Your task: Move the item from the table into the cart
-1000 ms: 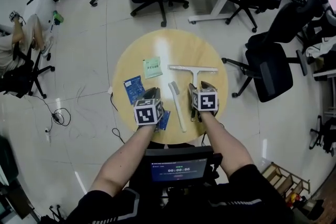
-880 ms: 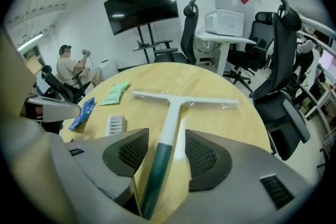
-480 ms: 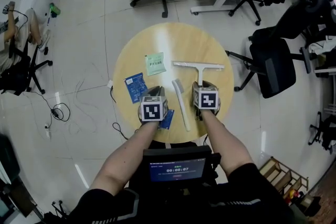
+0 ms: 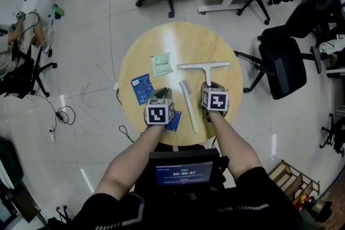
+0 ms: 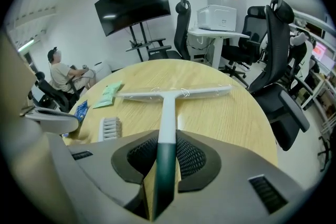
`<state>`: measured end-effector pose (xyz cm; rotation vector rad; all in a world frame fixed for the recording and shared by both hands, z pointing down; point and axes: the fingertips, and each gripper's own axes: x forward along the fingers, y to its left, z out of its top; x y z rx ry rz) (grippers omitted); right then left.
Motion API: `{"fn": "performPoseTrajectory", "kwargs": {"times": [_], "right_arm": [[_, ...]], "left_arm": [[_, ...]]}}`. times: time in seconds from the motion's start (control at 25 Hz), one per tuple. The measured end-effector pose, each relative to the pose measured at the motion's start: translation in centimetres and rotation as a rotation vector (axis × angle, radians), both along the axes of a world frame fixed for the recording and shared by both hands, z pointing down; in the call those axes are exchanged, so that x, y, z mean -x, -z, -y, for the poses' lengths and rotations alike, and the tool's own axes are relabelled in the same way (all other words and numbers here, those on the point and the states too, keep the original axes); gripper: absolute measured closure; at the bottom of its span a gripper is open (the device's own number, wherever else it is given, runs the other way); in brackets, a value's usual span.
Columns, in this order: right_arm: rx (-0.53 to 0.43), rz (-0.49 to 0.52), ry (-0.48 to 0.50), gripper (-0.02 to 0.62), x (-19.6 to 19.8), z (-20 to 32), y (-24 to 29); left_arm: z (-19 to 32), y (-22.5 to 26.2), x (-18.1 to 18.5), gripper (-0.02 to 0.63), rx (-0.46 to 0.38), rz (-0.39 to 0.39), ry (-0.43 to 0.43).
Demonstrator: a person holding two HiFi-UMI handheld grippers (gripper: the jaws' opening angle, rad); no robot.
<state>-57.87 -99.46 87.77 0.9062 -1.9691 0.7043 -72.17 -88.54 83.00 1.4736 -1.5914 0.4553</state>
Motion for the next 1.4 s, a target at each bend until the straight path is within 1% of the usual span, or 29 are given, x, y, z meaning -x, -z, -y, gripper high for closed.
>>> {"fn": "performPoseTrajectory", "kwargs": {"times": [0.12, 0.28, 0.36, 0.48, 0.52, 0.6, 0.68, 0.8, 0.92, 1.0, 1.04, 1.16, 1.2, 1.28, 1.4], "right_arm": [[-0.026, 0.032, 0.004, 0.517, 0.3, 0.0, 1.5], [-0.065, 0.087, 0.008, 0.517, 0.3, 0.0, 5.1], [-0.09, 0.119, 0.008, 0.517, -0.1, -0.6, 7.6], [-0.147, 0.179, 0.011, 0.517, -1.1, -1.1, 12.5], [-0.168, 0.203, 0.007, 0.517, -1.5, -1.2, 14.2], [-0.211, 0.255, -0.005, 0.517, -2.5, -1.3, 17.5], [-0.255, 0.309, -0.003, 0.517, -3.9, -1.8, 20.8], [-0.325, 0.37, 0.007, 0.517, -6.5, -2.8, 25.6], [-0.394, 0.396, -0.005, 0.517, -9.0, -3.6, 29.5], [-0.438, 0.405, -0.032, 0.517, -10.6, -4.4, 31.5], [-0.459, 0.406, -0.052, 0.517, -11.5, -4.8, 32.4], [-0.523, 0.39, -0.126, 0.517, -14.6, -5.9, 35.1], [-0.544, 0.381, -0.156, 0.517, -15.9, -6.4, 35.8], [-0.58, 0.37, -0.222, 0.517, -18.6, -7.8, 37.1], [-0.628, 0.338, -0.308, 0.517, -23.6, -11.2, 39.1]], "left_arm": [[0.1, 1.1, 0.0, 0.558, -0.028, -0.004, 0.008], [0.0, 3.9, -0.5, 0.559, -0.089, 0.018, 0.014], [-0.8, 6.1, -1.1, 0.561, -0.139, 0.006, 0.026], [-1.7, 10.1, -2.2, 0.604, -0.223, -0.02, 0.036], [-1.8, 11.6, -2.5, 0.606, -0.254, -0.025, 0.032], [-1.7, 14.7, -3.3, 0.606, -0.321, -0.019, 0.014], [-1.9, 17.9, -4.5, 0.606, -0.384, 0.015, -0.013], [-1.9, 22.6, -7.1, 0.606, -0.476, 0.09, -0.071], [-1.6, 27.4, -9.5, 0.606, -0.581, 0.111, -0.121], [-1.7, 30.1, -11.1, 0.606, -0.651, 0.118, -0.174], [-1.8, 31.3, -11.9, 0.606, -0.683, 0.126, -0.216], [-1.4, 33.6, -15.2, 0.606, -0.772, 0.159, -0.385], [-1.4, 33.9, -16.4, 0.606, -0.788, 0.153, -0.432], [-1.7, 34.1, -18.8, 0.606, -0.801, 0.107, -0.5], [-3.2, 35.3, -23.5, 0.606, -0.825, -0.008, -0.557]]}}
